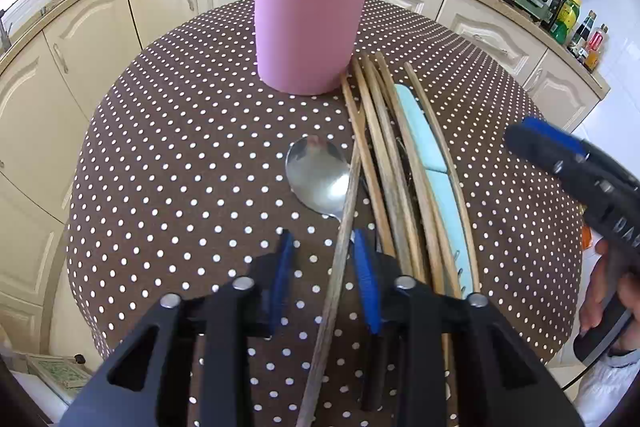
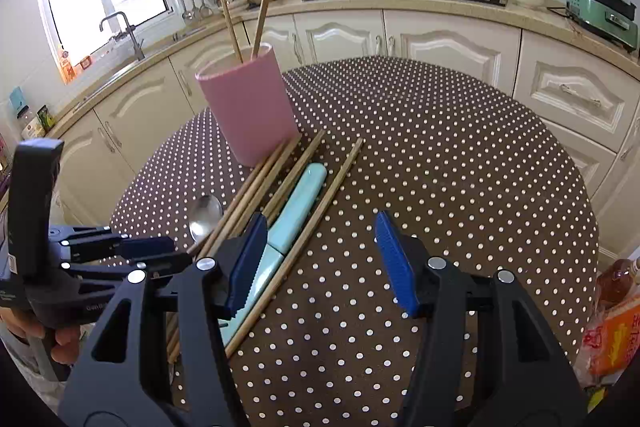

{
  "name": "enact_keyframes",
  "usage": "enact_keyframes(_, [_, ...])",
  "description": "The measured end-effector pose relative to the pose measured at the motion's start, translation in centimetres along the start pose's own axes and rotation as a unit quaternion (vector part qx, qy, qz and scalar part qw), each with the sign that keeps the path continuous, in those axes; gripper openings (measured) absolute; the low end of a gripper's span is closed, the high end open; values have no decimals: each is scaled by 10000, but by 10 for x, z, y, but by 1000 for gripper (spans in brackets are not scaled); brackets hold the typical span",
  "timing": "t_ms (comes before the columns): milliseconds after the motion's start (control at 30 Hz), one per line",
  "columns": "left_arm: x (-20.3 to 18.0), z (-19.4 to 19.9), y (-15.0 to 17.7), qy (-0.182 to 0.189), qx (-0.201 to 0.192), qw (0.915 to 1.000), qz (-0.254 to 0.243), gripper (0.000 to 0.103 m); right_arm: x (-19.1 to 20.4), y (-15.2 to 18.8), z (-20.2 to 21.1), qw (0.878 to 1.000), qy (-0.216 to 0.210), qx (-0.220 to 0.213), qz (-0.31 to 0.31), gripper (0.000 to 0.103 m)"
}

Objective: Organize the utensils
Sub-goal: 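Return to the pile and grasp a chopstick with the left tool while the right tool grasps another, then lift both chopsticks upright and carry them over the pink cup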

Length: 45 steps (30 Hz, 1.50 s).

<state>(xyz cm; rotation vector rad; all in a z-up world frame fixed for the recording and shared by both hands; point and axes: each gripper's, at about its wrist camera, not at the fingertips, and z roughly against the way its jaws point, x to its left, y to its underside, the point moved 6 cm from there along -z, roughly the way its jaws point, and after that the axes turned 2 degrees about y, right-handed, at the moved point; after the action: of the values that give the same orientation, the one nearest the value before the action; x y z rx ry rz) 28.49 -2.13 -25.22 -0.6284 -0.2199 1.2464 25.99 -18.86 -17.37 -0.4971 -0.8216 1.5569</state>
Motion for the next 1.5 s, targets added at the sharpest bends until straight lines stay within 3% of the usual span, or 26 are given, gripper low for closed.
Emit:
enact_keyframes(33, [-2, 0, -1, 181, 15, 9998, 62, 8, 0, 1, -3, 10000, 4, 70, 6, 56])
enact_keyframes(200, [-4, 5, 3, 425, -186, 9984, 311, 6, 3, 6, -19, 9992, 120, 367, 73, 56])
enact_keyframes(400, [-2, 38, 12, 568, -788, 9933, 627, 6, 5, 6, -43, 9972, 260, 695, 128, 56])
enact_keyframes(533, [12, 58, 21, 380, -1191, 9879, 919, 6, 6, 4, -51, 9963, 319, 778, 171, 56])
enact_keyframes(633, [31, 62, 24, -58, -1344, 9830, 1252, 6, 4, -1, -57, 9949, 470, 869, 206, 56])
enact_keyframes(767, [57, 46, 30, -584, -957, 9790, 1703, 6, 0, -11, -68, 9932, 508, 1029, 204, 56])
enact_keyframes(1033, [76, 24, 12, -720, -344, 9793, 1858, 8, -11, -30, -94, 9810, 517, 1804, 485, 52])
enact_keyframes(1200, [84, 12, -12, -502, 80, 9821, 1812, 28, -25, -51, -107, 9757, 377, 2154, 151, 49])
enact_keyframes(1267, [85, 6, -22, -616, 231, 9840, 1657, 30, -31, -61, -114, 9739, 431, 2224, 164, 46])
enact_keyframes(1300, [85, 3, -26, -668, 283, 9843, 1611, 30, -33, -65, -117, 9732, 492, 2238, 191, 40])
enact_keyframes(1433, [89, -2, -41, -708, 330, 9834, 1638, 28, -34, -76, -130, 9718, 553, 2285, 181, 22])
enact_keyframes(1467, [91, -2, -40, -748, 311, 9836, 1612, 19, -37, -77, -131, 9720, 552, 2279, 168, 14])
enact_keyframes(1500, [92, -2, -40, -817, 289, 9836, 1579, 8, -39, -79, -132, 9727, 488, 2267, 126, 14])
